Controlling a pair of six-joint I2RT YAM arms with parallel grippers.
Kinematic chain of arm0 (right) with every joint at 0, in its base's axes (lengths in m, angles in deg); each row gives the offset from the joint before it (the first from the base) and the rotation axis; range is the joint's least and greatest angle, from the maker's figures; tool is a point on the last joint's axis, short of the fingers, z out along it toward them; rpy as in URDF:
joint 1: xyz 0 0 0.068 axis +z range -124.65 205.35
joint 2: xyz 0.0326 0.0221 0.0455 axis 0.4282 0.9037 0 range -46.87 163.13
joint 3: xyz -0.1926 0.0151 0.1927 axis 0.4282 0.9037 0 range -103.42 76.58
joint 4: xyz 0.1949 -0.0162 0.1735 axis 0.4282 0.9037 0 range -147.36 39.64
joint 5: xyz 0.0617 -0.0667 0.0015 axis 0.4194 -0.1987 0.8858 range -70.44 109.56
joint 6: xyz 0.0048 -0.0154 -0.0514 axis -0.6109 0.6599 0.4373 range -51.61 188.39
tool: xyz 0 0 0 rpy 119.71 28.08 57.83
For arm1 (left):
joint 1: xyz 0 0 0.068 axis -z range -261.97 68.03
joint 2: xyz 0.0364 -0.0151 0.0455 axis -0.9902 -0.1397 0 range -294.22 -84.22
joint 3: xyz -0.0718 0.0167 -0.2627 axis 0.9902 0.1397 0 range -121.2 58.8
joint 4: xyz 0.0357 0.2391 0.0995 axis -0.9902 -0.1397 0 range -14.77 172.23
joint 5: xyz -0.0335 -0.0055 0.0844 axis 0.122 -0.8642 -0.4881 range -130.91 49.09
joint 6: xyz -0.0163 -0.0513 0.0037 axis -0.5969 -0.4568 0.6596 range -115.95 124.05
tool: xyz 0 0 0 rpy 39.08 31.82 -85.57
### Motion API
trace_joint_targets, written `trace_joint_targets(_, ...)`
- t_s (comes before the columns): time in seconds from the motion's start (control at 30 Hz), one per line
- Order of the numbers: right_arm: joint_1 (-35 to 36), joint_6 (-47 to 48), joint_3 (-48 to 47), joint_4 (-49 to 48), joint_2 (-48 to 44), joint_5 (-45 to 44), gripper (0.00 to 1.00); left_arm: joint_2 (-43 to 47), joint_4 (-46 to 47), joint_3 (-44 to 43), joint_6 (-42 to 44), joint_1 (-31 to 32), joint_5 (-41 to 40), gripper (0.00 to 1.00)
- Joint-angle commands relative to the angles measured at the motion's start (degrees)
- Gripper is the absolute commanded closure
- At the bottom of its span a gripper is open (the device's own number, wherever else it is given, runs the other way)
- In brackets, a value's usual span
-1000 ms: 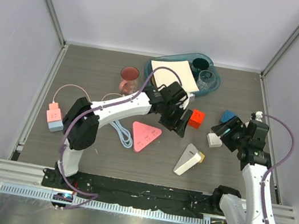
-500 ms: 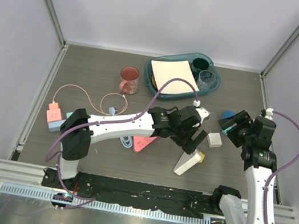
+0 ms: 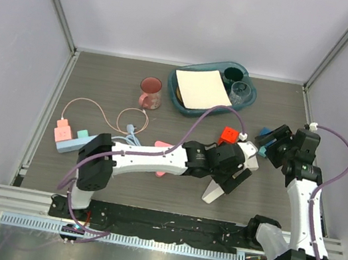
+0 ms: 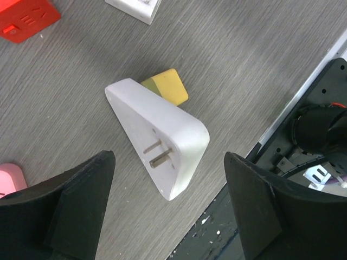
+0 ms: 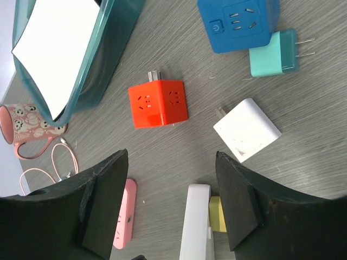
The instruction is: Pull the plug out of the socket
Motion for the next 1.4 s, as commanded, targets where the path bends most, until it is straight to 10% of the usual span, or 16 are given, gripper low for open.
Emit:
trace_joint_targets(0.0, -1.27, -0.59, -0.67, -4.33, 1.63, 1.36, 0.29, -2.21, 3.29, -4.08, 1.21, 0.77, -1.15, 0.16)
trace_joint_targets(0.7, -3.55, 2.49, 2.59, -5.83, 0.31, 7.16, 0.29, -0.99, 10.22, 3.72, -1.33, -4.31, 7.71, 0.68)
trace_joint_targets(0.93, -3.64, 2.66, 5.05, -5.13, -2.85, 11.03, 0.29, 0.59, 20.23, 14.18, -10.21, -13.02, 22.3, 0.65)
trace_joint_targets(1.37, -3.55, 4.16, 9.09, -3.02, -5.05, 14.02, 0.28, 1.39, 17.88, 17.53, -7.41, -18.3, 19.24, 0.56)
